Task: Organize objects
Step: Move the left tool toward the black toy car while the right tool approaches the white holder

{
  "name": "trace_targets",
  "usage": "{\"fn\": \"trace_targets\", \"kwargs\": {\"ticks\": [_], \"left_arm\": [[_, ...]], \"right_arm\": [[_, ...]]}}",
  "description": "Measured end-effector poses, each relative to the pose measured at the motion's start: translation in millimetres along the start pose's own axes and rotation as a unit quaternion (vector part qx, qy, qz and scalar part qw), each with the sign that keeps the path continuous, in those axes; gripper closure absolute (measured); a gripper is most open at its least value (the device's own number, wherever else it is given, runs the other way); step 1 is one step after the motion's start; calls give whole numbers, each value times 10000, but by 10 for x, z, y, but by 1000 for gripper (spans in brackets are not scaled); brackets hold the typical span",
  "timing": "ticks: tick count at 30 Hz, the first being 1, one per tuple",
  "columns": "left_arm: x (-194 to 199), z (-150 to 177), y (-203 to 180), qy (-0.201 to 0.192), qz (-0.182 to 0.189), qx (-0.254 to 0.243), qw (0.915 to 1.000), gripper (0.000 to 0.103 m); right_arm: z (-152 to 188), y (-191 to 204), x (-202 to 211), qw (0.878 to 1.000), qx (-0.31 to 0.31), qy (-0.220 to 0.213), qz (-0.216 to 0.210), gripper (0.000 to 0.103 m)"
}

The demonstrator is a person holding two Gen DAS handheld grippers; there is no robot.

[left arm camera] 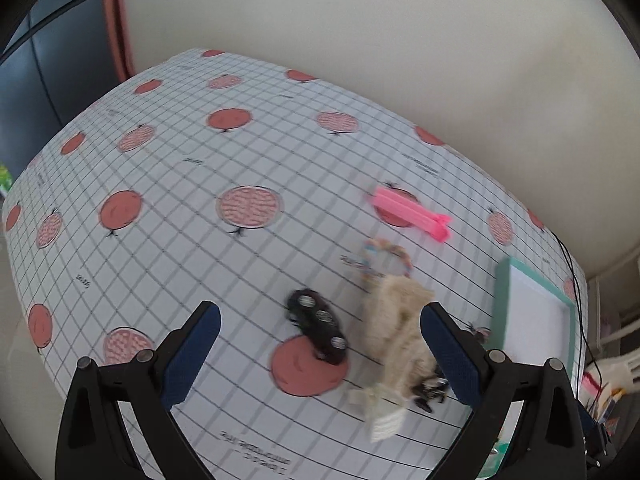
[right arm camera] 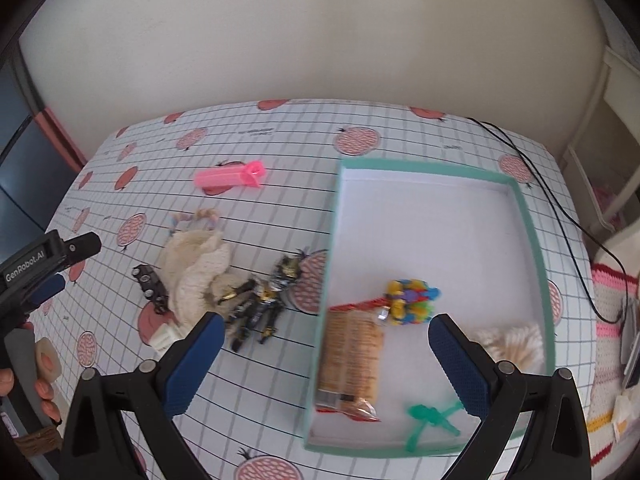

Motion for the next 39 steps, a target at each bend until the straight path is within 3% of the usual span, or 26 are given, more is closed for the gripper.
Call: {"fn": "trace_targets", "kwargs": {"ticks": [5, 10, 19, 25, 39], "left_arm": [[-75, -76, 395, 60, -145, 296, 9994, 3], [-157, -86, 555, 172, -173, 335, 9991, 3], [-363, 101, 433, 715, 93, 257, 9971, 3], [-388, 142, 367, 742, 55, 219, 9970, 3], [-697, 341, 265, 1204, 301, 703, 9898, 3]], "right_arm": [[-36, 289, -101, 9998, 106, 42, -168, 0], [66, 526, -204, 9989, 241, 198, -354, 0], [410, 812, -350, 9942, 594, 494, -752, 0], [568, 984, -442, 9910, 792, 645, -870, 0], [591, 999, -600, 9905, 680, 750, -928, 32]]}}
Point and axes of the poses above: each gripper's, at about its wrist camera, not at the fingertips, and x roughly against the way its jaws point, y to its left, z to its underside, the point moved 2 cm from there along -x, roughly the way its jaws point, and after that the axes turned 13 degrees about -y, right-handed, at the moved point
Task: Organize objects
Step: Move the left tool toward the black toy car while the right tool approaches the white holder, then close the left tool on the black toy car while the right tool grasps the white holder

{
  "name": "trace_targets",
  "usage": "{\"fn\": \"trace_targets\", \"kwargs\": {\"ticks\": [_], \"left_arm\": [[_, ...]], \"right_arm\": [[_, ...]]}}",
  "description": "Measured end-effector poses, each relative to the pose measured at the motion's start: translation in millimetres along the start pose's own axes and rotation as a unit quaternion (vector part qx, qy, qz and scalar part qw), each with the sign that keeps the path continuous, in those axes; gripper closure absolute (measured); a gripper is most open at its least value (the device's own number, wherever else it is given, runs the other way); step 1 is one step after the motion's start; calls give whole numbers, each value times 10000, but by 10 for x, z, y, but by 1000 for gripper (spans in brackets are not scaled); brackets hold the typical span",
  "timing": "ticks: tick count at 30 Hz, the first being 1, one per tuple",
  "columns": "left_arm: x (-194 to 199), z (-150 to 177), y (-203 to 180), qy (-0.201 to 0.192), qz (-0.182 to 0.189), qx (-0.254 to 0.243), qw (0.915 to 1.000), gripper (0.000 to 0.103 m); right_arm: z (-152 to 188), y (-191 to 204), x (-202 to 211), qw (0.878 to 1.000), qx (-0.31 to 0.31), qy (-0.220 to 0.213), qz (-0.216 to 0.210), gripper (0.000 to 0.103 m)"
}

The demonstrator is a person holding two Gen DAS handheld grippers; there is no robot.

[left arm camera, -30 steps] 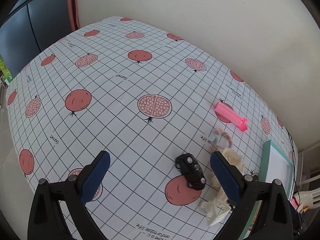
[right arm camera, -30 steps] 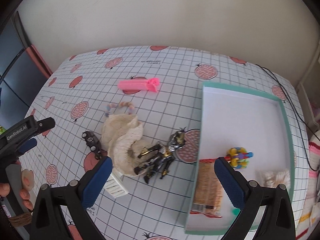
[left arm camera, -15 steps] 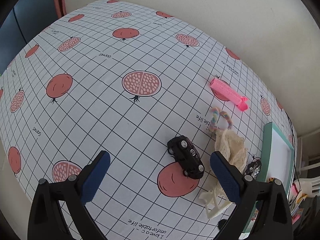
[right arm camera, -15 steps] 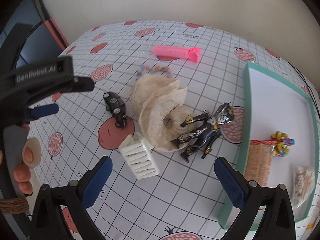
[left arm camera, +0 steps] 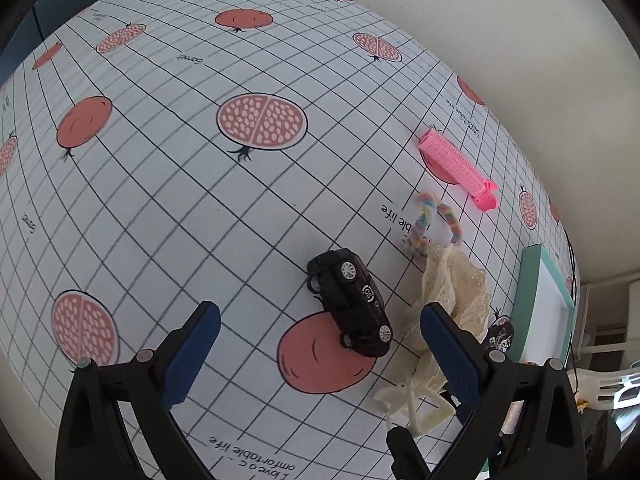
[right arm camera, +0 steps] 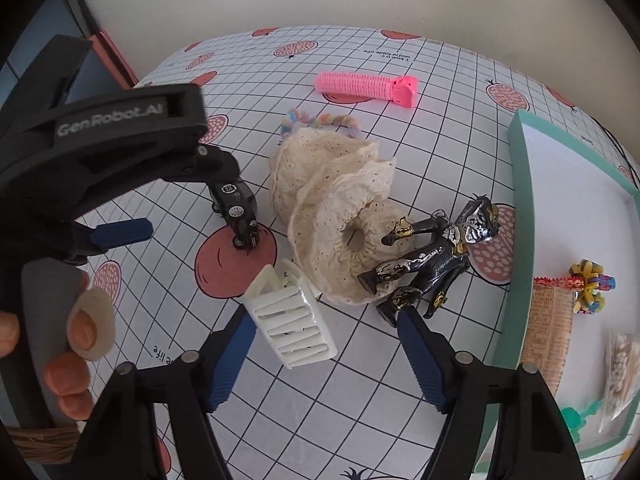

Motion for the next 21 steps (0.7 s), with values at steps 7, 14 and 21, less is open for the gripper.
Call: {"fn": "trace_targets", "kwargs": {"ticks": [7, 14, 21], "left_arm": [[-118, 10, -30, -7, 66, 75, 9999, 3], [-182, 42, -29, -46, 47, 107, 9999, 6], [-211, 70, -80, -105, -155, -36, 9998, 24]], "right_arm": [[-10, -57, -67, 10000, -55, 40, -36, 52], [-20, -87, -76, 9999, -63, 15, -77, 57], [-17, -87, -71, 10000, -54, 14, -76, 58]]}}
Point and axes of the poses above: each gripper's, at about its wrist camera, not at the fingertips, and x roughly against the way its jaws point, y to its left, z to its underside, the point moved 2 cm from there along -x, roughly the way its jaws point, and after that the axes turned 13 degrees about -y, right-handed, at the moved point
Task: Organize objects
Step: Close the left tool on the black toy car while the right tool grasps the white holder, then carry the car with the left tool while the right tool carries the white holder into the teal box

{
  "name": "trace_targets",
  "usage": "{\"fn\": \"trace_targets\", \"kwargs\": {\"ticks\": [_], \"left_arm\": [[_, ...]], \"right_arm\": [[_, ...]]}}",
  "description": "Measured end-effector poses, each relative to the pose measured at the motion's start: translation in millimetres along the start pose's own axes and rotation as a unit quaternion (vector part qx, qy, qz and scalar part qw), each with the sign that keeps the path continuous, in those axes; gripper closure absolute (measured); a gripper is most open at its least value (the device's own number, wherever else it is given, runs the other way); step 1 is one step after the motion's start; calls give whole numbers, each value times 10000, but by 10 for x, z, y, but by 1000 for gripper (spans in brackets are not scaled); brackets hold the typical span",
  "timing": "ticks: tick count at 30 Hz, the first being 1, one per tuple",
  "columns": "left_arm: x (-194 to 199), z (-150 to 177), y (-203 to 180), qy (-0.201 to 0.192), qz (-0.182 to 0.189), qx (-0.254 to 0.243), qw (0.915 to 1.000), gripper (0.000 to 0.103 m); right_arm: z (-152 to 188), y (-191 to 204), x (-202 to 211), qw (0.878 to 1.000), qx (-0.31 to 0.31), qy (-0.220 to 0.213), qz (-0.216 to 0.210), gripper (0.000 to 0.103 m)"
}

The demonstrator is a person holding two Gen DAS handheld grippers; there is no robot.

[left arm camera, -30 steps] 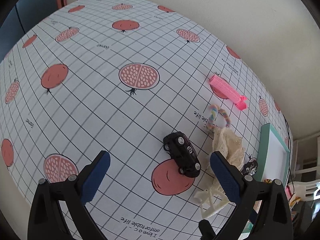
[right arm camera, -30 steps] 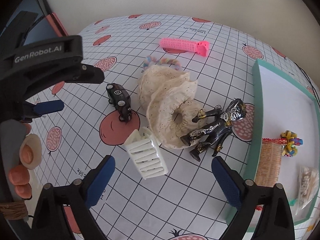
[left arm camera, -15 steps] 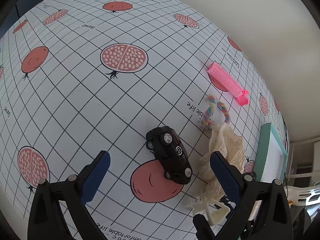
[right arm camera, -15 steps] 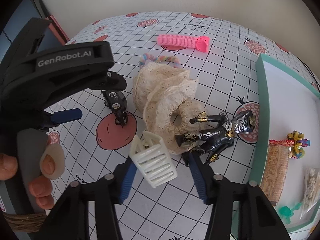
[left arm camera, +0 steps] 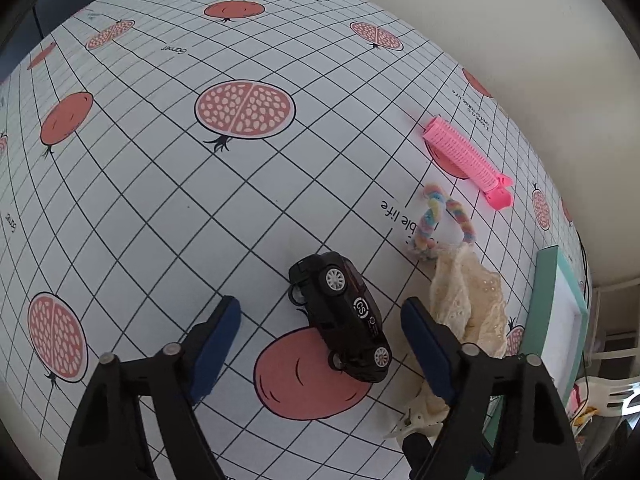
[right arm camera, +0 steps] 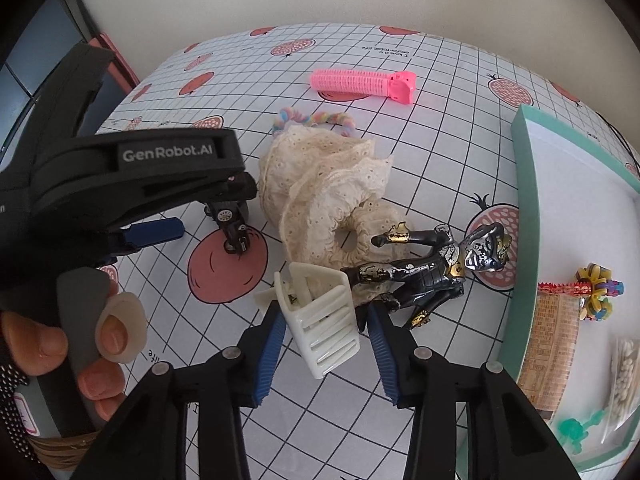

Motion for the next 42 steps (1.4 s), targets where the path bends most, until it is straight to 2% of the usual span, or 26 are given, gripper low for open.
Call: {"fn": "trace_targets", "kwargs": {"ticks": [4, 7, 11, 13, 24, 32, 39, 42], "left_arm": [[35, -13, 49, -60, -121, 2, 9999, 45], [51, -14, 71, -82, -221, -36, 9997, 54], [67, -11, 85, -100, -293, -40, 9995, 59], [75, -11, 104, -112, -299, -3, 9995, 70], [126, 27, 139, -172, -307, 14, 9994, 70], [142, 82, 106, -161, -240, 78, 9996, 71], [342, 91, 72, -343, -156, 187, 9991, 72], [512, 19, 48, -569, -85, 206, 9981, 73]], "right_arm": [[-6, -2, -3, 10000, -2, 4, 3, 60], [-5, -12, -3, 10000, -22, -4, -5, 61], [4, -38, 12, 10000, -75, -1, -8, 64], [19, -70, 15, 9998, -177, 17, -33, 65], [124, -192, 138, 9989, -450, 41, -107, 69], [83, -290, 420, 9979, -546, -257, -249, 71], [3, -397, 668, 9951, -682, -601, -388, 71], [-40, -484, 820, 9931, -738, -843, -336, 71]]}}
Point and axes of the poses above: each gripper's, at about its wrist camera, not at the fingertips, and x roughly against the way its jaws point, y to its left, z to its underside, the point moved 2 cm from there along -x, roughly the way its jaws point, and after that the axes turned 13 degrees about -y, right-handed, at the moved point
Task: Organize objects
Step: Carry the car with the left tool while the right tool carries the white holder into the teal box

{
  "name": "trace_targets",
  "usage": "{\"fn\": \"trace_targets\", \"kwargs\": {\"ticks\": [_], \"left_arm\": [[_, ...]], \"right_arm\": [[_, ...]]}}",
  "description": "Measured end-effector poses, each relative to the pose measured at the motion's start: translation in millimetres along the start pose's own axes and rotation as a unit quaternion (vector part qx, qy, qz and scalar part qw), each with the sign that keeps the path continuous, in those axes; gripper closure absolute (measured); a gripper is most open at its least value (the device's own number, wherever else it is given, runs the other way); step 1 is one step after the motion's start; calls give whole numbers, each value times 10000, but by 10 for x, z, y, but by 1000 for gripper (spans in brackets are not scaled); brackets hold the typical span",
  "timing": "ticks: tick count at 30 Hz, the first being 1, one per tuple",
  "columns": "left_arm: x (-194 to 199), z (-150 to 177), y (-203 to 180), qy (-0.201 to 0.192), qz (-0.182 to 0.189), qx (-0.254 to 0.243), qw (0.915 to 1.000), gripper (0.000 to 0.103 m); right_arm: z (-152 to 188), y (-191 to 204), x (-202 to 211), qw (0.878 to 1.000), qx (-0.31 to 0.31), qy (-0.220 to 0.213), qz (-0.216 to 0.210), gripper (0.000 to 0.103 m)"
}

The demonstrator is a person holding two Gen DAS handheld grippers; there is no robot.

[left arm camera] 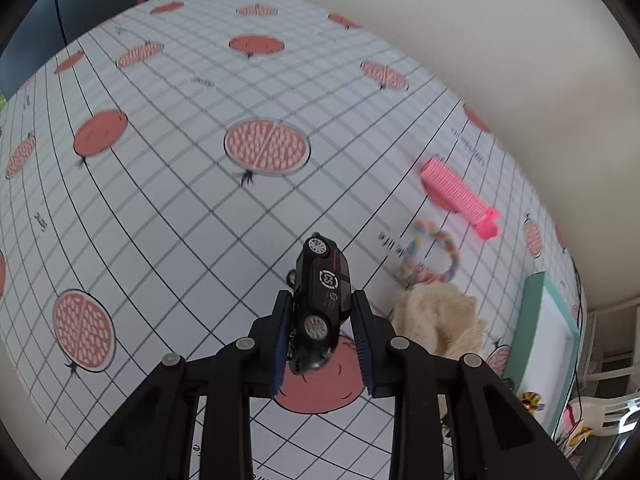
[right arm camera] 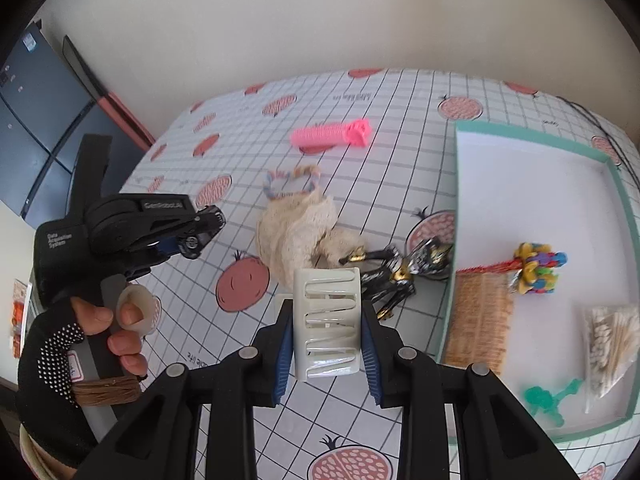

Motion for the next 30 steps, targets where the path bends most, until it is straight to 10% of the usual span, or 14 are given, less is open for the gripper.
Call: {"fn": "trace_targets", "kwargs": {"ticks": [11, 30], "left_arm": [[355, -215, -454, -534, 542, -176, 9969, 73], [539, 768, -1938, 518, 2371, -1314, 9612, 73]], "right_arm": [[-75, -594, 380, 9972, -367, -371, 542, 71], [28, -1925, 936, 9813, -924, -425, 1636, 71]]}}
Point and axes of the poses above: each gripper's, at about its wrist camera, not at the fingertips, and x roughly against the way its jaws point, y to its left, z to its underside, the point moved 2 cm from there along -x, roughly the way its jaws point, and after that the axes turned 13 degrees about -y, right-handed, at the moved point
